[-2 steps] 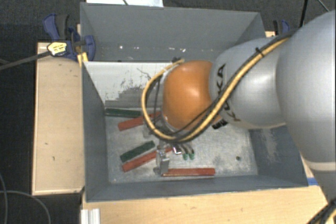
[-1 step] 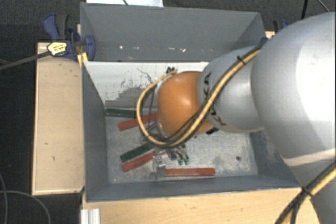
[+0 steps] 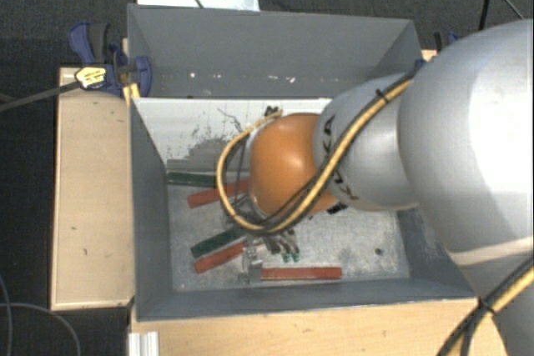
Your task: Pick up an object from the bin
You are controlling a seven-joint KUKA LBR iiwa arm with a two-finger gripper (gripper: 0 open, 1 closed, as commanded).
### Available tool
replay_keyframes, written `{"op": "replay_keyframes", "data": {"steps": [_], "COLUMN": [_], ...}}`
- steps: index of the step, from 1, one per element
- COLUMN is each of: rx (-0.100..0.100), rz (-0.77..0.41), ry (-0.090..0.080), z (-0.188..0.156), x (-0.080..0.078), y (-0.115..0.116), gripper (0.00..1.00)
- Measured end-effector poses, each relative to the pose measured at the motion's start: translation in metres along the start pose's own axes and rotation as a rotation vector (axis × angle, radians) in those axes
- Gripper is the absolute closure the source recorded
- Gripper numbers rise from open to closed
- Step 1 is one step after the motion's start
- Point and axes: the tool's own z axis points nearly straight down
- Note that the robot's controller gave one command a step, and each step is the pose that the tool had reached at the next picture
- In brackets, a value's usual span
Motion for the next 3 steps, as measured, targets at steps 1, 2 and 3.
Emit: {"op": "replay_keyframes", "data": {"steps": [1, 2, 3], "rx": [0.0, -0.001, 0.0], "rz": [0.004, 0.012, 0.021], "ry": [-0.001, -0.007, -0.01], "z": [-0.001, -0.045, -0.115], "x": [0.0, -0.001, -0.003], "y": [0.0, 0.0, 0.001], "gripper": [1.0, 1.0, 1.0]}}
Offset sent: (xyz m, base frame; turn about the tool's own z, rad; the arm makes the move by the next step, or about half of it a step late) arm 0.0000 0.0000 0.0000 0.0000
